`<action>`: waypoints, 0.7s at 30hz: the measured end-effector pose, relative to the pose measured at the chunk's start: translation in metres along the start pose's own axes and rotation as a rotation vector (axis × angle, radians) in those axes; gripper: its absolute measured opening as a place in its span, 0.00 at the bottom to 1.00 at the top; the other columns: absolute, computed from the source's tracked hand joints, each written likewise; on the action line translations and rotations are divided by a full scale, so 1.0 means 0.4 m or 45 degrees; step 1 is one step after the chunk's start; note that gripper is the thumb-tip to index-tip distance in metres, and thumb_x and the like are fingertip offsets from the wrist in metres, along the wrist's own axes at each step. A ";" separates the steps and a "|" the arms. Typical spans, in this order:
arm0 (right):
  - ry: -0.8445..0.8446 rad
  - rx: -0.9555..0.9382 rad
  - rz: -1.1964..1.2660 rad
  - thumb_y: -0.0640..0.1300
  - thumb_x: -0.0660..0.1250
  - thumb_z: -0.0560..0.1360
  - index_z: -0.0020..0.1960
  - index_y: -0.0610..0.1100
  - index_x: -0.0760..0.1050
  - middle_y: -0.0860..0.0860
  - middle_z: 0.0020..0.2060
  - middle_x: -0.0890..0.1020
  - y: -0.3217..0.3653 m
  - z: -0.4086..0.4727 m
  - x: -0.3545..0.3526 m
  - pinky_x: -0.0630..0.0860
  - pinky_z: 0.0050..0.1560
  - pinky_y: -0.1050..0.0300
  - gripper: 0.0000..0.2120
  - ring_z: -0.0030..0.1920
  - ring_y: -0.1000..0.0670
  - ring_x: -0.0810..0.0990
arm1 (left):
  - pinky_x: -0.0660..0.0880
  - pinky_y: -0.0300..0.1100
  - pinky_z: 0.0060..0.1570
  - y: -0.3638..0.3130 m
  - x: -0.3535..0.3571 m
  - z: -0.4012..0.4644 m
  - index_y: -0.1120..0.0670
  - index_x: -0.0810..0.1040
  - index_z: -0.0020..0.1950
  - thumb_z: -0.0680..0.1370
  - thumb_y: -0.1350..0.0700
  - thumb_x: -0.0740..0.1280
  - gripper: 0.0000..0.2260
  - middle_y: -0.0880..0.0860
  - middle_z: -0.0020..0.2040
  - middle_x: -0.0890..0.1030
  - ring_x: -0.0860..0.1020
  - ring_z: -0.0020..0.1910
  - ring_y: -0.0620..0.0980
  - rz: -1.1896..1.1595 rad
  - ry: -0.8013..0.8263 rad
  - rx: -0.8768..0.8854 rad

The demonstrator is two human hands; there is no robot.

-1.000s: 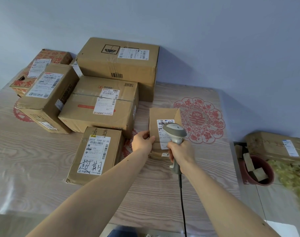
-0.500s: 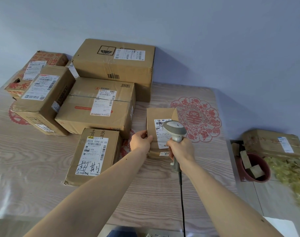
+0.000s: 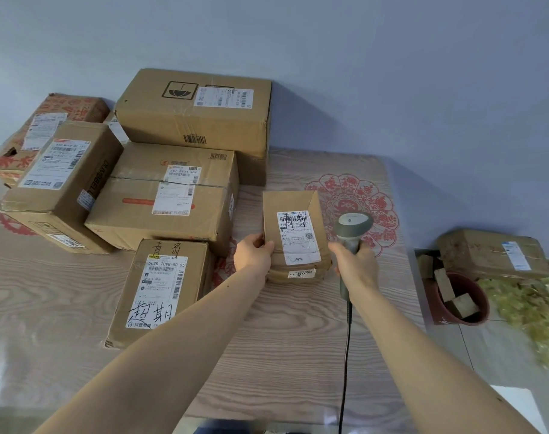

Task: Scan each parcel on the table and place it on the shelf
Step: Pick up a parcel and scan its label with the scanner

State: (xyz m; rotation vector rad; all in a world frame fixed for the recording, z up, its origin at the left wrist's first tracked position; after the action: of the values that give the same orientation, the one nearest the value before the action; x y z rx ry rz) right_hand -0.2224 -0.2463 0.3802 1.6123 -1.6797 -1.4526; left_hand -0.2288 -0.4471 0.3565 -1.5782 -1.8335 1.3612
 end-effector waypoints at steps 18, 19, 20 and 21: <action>-0.093 0.040 -0.219 0.43 0.75 0.72 0.53 0.37 0.78 0.43 0.46 0.81 -0.190 0.156 -0.033 0.70 0.44 0.55 0.14 0.45 0.43 0.79 | 0.70 0.39 0.52 -0.041 0.039 0.088 0.55 0.77 0.68 0.78 0.55 0.70 0.18 0.52 0.60 0.82 0.78 0.56 0.50 -0.020 -0.042 0.005; -0.096 0.049 -0.245 0.43 0.76 0.71 0.52 0.37 0.78 0.43 0.47 0.81 -0.202 0.163 -0.028 0.70 0.45 0.55 0.14 0.46 0.43 0.79 | 0.70 0.39 0.53 -0.040 0.039 0.090 0.55 0.77 0.68 0.78 0.55 0.70 0.19 0.52 0.60 0.81 0.78 0.57 0.50 -0.026 -0.043 0.004; -0.100 0.071 -0.267 0.44 0.76 0.70 0.52 0.37 0.78 0.42 0.48 0.81 -0.213 0.169 -0.023 0.71 0.46 0.54 0.15 0.48 0.42 0.79 | 0.70 0.39 0.53 -0.039 0.040 0.091 0.56 0.76 0.69 0.78 0.55 0.70 0.19 0.52 0.61 0.81 0.78 0.58 0.50 -0.035 -0.042 0.000; -0.102 0.084 -0.291 0.45 0.77 0.70 0.53 0.38 0.78 0.41 0.49 0.80 -0.224 0.175 -0.019 0.73 0.48 0.52 0.17 0.49 0.41 0.79 | 0.70 0.39 0.54 -0.038 0.040 0.092 0.56 0.76 0.69 0.78 0.55 0.70 0.20 0.52 0.61 0.81 0.78 0.59 0.50 -0.042 -0.042 -0.002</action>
State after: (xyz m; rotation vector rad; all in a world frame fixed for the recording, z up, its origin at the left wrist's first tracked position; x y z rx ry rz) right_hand -0.2352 -0.1939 0.2800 1.8555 -1.6458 -1.6039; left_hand -0.2708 -0.4471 0.3472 -1.5279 -1.8719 1.3790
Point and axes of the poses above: each hand's wrist, its own z-axis towards the middle knuckle, its own x-axis out of the palm, y = z × x, the point moved 3 cm from there along z, towards the middle knuckle
